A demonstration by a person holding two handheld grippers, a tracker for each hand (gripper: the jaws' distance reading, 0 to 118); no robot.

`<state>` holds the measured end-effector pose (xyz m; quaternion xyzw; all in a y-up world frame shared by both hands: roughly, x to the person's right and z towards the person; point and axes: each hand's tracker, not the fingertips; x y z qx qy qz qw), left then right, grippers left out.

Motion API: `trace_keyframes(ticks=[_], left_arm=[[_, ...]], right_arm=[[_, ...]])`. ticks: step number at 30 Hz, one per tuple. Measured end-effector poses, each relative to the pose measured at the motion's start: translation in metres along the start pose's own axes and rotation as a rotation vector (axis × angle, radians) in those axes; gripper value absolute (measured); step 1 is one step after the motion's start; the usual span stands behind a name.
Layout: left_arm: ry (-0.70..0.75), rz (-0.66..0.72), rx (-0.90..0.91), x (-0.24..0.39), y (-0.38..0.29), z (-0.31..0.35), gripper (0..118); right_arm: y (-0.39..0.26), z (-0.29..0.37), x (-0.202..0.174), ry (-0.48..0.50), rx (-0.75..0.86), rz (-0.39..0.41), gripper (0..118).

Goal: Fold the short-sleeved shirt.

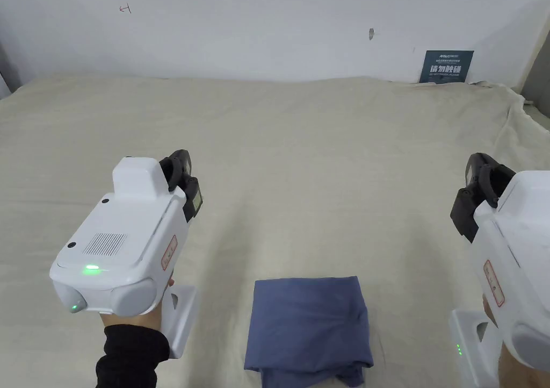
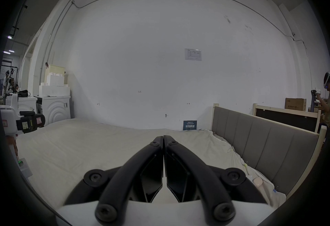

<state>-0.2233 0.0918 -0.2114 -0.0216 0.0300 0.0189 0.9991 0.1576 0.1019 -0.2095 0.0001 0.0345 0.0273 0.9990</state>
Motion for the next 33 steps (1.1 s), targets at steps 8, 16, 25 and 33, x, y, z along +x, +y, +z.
trace_keyframes(ticks=[8,16,25,33], left_arm=[[0.013,-0.003,0.007,0.000,0.000,0.001,0],[-0.003,0.022,-0.011,0.001,-0.004,-0.002,0],[-0.009,0.026,-0.059,-0.002,-0.017,-0.005,0],[-0.013,0.050,-0.110,-0.012,-0.033,-0.005,0]], right_arm=[[0.003,0.001,-0.015,0.006,-0.005,-0.004,0],[0.007,0.005,-0.026,0.014,-0.013,-0.003,0],[-0.045,-0.014,-0.052,0.093,-0.112,-0.049,0],[-0.139,-0.031,-0.095,0.231,-0.297,-0.051,0]])
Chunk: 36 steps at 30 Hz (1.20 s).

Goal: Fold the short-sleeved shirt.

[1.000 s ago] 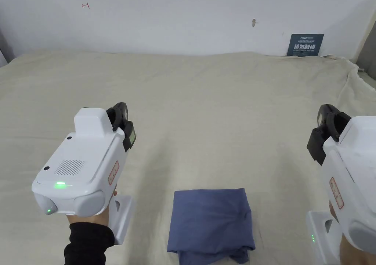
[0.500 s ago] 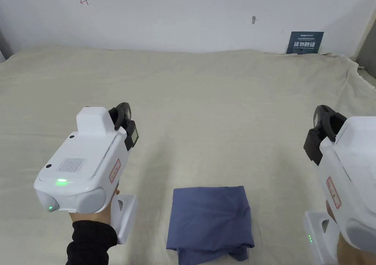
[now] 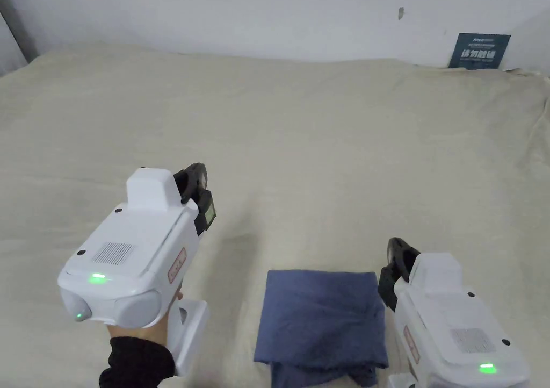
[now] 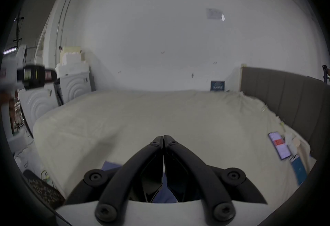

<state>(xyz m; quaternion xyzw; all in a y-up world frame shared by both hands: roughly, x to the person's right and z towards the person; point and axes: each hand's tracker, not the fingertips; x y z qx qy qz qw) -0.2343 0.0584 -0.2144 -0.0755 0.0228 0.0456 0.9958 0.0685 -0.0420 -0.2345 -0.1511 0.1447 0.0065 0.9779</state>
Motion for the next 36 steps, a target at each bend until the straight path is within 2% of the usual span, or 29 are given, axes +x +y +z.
trace_keyframes(ticks=[7,11,14,17,20,22,25,26,28,30,32,36], left_arm=[[0.005,-0.004,-0.036,-0.008,-0.011,-0.004,0],[0.001,-0.002,-0.063,-0.009,-0.021,-0.007,0],[-0.010,0.004,-0.093,-0.008,-0.029,-0.010,0],[-0.023,0.012,-0.125,-0.006,-0.038,-0.011,0],[-0.067,0.056,-0.194,-0.005,-0.048,-0.015,0],[-0.106,0.105,-0.268,-0.004,-0.055,-0.020,4],[-0.158,0.174,-0.399,-0.003,-0.069,-0.031,23],[-0.169,0.213,-0.454,-0.003,-0.076,-0.037,35],[-0.206,0.299,-0.586,-0.005,-0.089,-0.048,72],[-0.257,0.349,-0.708,-0.005,-0.104,-0.061,96],[-0.314,0.328,-0.782,-0.002,-0.119,-0.069,98],[-0.339,0.306,-0.873,0.000,-0.140,-0.086,98]], right_arm=[[-0.058,-0.037,-0.022,0.074,-0.146,0.021,0],[-0.087,-0.050,-0.027,0.072,-0.228,-0.008,0],[-0.107,-0.057,-0.028,0.060,-0.289,0.006,0],[-0.118,-0.059,-0.024,0.062,-0.289,-0.007,0],[-0.117,-0.061,-0.023,0.072,-0.292,0.015,0],[-0.120,-0.060,-0.021,0.075,-0.289,0.016,0],[-0.121,-0.058,-0.020,0.075,-0.286,0.006,0],[-0.121,-0.058,-0.020,0.076,-0.286,0.000,0],[-0.121,-0.058,-0.019,0.078,-0.287,-0.005,0],[-0.121,-0.058,-0.018,0.080,-0.290,-0.008,0],[-0.121,-0.058,-0.017,0.082,-0.291,-0.013,0],[-0.121,-0.058,-0.016,0.084,-0.294,-0.024,0]])
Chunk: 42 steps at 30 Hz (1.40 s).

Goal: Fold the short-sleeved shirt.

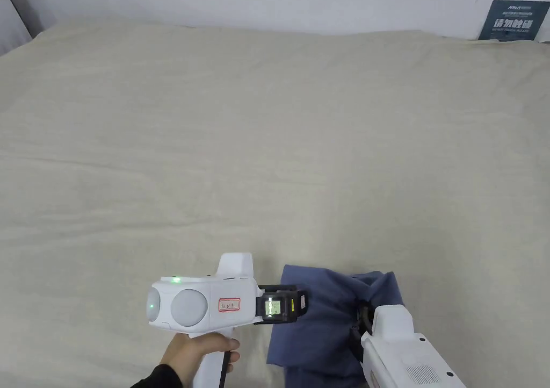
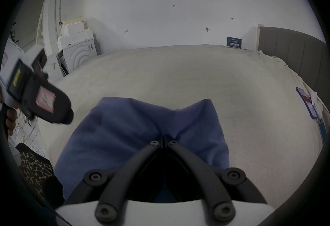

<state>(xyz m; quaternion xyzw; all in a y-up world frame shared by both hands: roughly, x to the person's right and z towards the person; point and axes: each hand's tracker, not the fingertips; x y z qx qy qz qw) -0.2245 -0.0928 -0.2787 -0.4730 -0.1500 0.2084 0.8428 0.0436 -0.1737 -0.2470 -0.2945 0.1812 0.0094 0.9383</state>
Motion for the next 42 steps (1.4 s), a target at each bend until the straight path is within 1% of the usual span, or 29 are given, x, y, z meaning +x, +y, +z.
trace_keyframes(ticks=[3,5,6,8,9,13,15,16,19,20,22,25,30,33,35,37,40,42], left_arm=[[-0.053,-0.009,-0.098,-0.010,0.005,-0.018,98],[-0.074,0.009,-0.144,-0.014,0.009,-0.027,96],[-0.102,-0.001,-0.162,-0.015,0.010,-0.031,92],[-0.152,-0.018,-0.183,-0.016,0.011,-0.038,80],[-0.153,-0.020,-0.189,-0.016,0.011,-0.042,76],[-0.187,-0.030,-0.190,-0.018,0.012,-0.050,74],[-0.209,0.002,-0.191,-0.027,0.014,-0.049,59],[-0.208,0.024,-0.191,-0.032,0.015,-0.049,53],[-0.257,0.100,-0.199,-0.041,0.014,-0.048,39],[-0.254,0.102,-0.207,-0.042,0.013,-0.049,32],[-0.264,0.114,-0.212,-0.040,0.011,-0.051,24],[-0.264,0.137,-0.208,-0.040,0.010,-0.051,21],[-0.254,0.131,-0.183,-0.033,0.012,-0.040,18],[-0.278,0.110,-0.168,-0.032,0.022,-0.027,17],[-0.276,0.070,-0.155,-0.033,0.032,-0.015,17],[-0.252,0.047,-0.158,-0.040,0.043,-0.002,17],[-0.196,0.014,-0.144,-0.058,0.058,0.024,17],[-0.145,-0.004,-0.141,-0.075,0.067,0.043,17]], right_arm=[[0.000,0.001,0.000,0.002,0.002,-0.006,0],[0.000,0.001,0.000,0.003,0.002,-0.008,0],[0.000,0.001,0.000,0.003,0.002,-0.008,0],[-0.001,0.001,0.001,0.005,0.002,-0.011,0],[0.000,0.001,0.000,0.005,0.002,-0.011,0],[0.000,0.002,0.001,0.008,-0.001,-0.014,0],[0.000,0.002,0.001,0.009,0.000,-0.017,0],[0.000,0.002,0.001,0.010,0.000,-0.018,0],[0.000,0.003,0.001,0.012,0.001,-0.016,0],[0.000,0.003,0.001,0.014,0.000,-0.017,0],[0.001,0.004,0.001,0.016,-0.002,-0.020,0],[0.002,0.005,0.002,0.022,-0.006,-0.022,0],[0.017,0.014,0.006,0.044,-0.008,-0.035,0],[0.038,0.032,0.007,0.055,0.087,-0.014,0],[0.057,0.044,0.008,0.050,0.145,0.017,0],[0.078,0.057,0.006,0.038,0.198,0.042,0],[0.107,0.075,0.006,0.020,0.278,0.031,0],[0.124,0.085,0.005,0.000,0.322,0.037,0]])
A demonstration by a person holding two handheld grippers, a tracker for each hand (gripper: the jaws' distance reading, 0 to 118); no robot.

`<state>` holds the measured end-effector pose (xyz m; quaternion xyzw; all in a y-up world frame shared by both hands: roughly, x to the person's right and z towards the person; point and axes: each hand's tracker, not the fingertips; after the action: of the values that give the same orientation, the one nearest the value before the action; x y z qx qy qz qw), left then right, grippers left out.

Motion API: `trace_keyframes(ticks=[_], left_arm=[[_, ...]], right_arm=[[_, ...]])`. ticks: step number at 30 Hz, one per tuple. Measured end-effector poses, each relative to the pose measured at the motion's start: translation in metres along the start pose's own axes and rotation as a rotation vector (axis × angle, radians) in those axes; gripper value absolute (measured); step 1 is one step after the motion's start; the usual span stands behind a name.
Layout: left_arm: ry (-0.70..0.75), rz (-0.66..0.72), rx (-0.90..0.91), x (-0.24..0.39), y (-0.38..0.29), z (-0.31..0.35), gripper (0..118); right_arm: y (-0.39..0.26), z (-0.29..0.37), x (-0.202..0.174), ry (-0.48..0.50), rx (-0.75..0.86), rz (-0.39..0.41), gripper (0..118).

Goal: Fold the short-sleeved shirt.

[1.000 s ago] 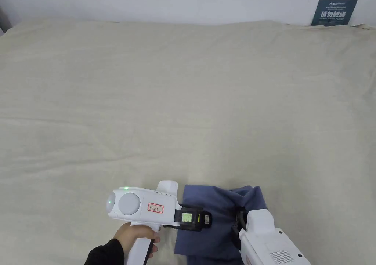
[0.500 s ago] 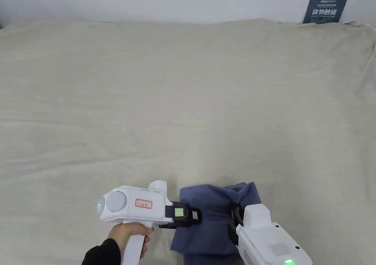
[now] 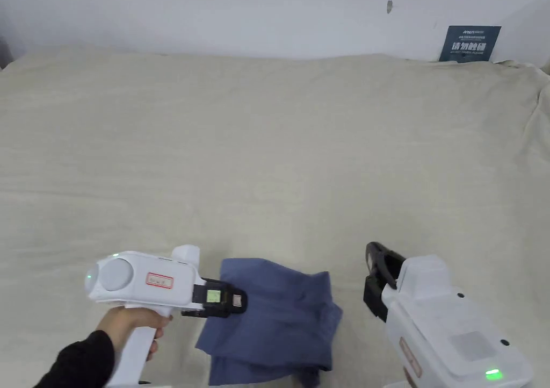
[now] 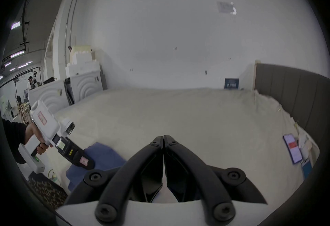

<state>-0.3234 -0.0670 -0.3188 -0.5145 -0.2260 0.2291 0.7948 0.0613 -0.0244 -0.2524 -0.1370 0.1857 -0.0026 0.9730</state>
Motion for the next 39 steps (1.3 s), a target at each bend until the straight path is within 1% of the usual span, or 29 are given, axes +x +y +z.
trace_keyframes(ticks=[4,8,9,14,18,20,21,23,25,27,31,32,34,35,37,38,39], left_arm=[[0.108,-0.017,0.017,-0.035,0.012,0.048,16],[0.220,0.011,0.052,-0.075,0.024,0.097,16],[0.235,0.000,0.053,-0.079,0.025,0.108,16],[0.384,0.034,0.077,-0.119,0.039,0.160,16],[0.485,0.062,0.068,-0.145,0.049,0.188,16],[0.551,0.067,0.058,-0.156,0.052,0.196,16],[0.554,0.061,0.055,-0.164,0.055,0.199,16],[0.579,0.089,0.052,-0.177,0.057,0.200,16],[0.611,0.102,0.031,-0.190,0.060,0.196,17],[0.631,0.062,0.008,-0.195,0.059,0.184,17],[0.696,0.079,-0.004,-0.207,0.059,0.164,19],[0.710,0.075,0.000,-0.208,0.057,0.161,24],[0.745,0.099,0.017,-0.211,0.056,0.161,46],[0.781,0.108,0.029,-0.209,0.055,0.160,68],[0.820,0.102,0.070,-0.204,0.051,0.165,98],[0.824,0.100,0.102,-0.200,0.050,0.170,107],[0.813,0.097,0.139,-0.195,0.049,0.174,108]], right_arm=[[0.035,0.008,-0.002,-0.024,0.076,0.008,0],[0.059,0.014,-0.007,-0.041,0.135,0.033,0],[0.063,0.015,-0.008,-0.043,0.142,0.037,0],[0.074,0.010,-0.008,-0.056,0.163,0.051,0],[0.076,0.001,-0.008,-0.067,0.164,0.060,0],[0.073,-0.006,-0.007,-0.073,0.159,0.062,0],[0.072,-0.009,-0.008,-0.074,0.157,0.061,0],[0.069,-0.016,-0.008,-0.073,0.147,0.061,0],[0.066,-0.021,-0.009,-0.072,0.137,0.069,0],[0.064,-0.026,-0.011,-0.072,0.125,0.069,0],[0.062,-0.031,-0.015,-0.071,0.105,0.067,0],[0.062,-0.031,-0.015,-0.071,0.104,0.067,0],[0.062,-0.029,-0.014,-0.069,0.102,0.069,0],[0.062,-0.028,-0.013,-0.069,0.102,0.071,0],[0.063,-0.025,-0.010,-0.063,0.102,0.069,0],[0.064,-0.022,-0.009,-0.064,0.104,0.071,0],[0.066,-0.020,-0.008,-0.067,0.107,0.071,0]])
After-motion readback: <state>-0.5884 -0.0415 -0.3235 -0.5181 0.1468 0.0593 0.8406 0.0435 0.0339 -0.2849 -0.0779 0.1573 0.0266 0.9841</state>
